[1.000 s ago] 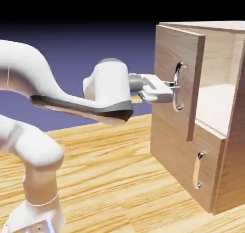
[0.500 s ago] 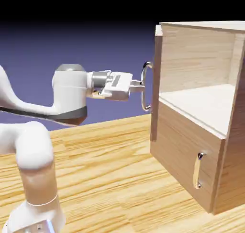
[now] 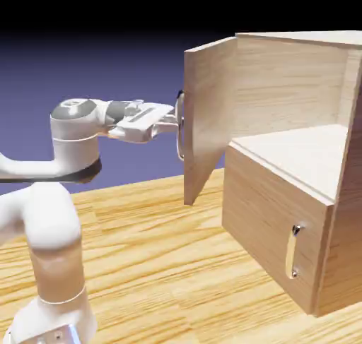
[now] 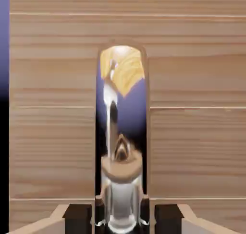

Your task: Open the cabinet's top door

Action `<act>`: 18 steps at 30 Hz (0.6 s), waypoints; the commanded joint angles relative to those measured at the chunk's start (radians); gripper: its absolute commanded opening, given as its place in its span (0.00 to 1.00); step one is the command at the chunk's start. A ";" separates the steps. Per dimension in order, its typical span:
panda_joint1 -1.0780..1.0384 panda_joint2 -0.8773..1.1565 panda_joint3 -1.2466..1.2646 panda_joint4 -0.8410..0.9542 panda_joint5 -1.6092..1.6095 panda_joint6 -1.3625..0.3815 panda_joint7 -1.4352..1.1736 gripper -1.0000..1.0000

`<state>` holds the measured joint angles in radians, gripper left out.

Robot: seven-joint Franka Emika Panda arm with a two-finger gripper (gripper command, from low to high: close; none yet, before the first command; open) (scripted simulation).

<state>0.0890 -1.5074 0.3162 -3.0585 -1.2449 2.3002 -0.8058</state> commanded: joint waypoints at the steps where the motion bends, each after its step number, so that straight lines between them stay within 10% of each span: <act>1: 0.017 -0.004 0.036 0.004 0.044 -0.036 -0.008 0.00; 18: -0.042 0.178 0.644 0.368 0.596 -0.659 -0.007 0.00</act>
<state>0.0469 -1.3294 0.9591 -2.6901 -0.6494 1.6397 -0.8126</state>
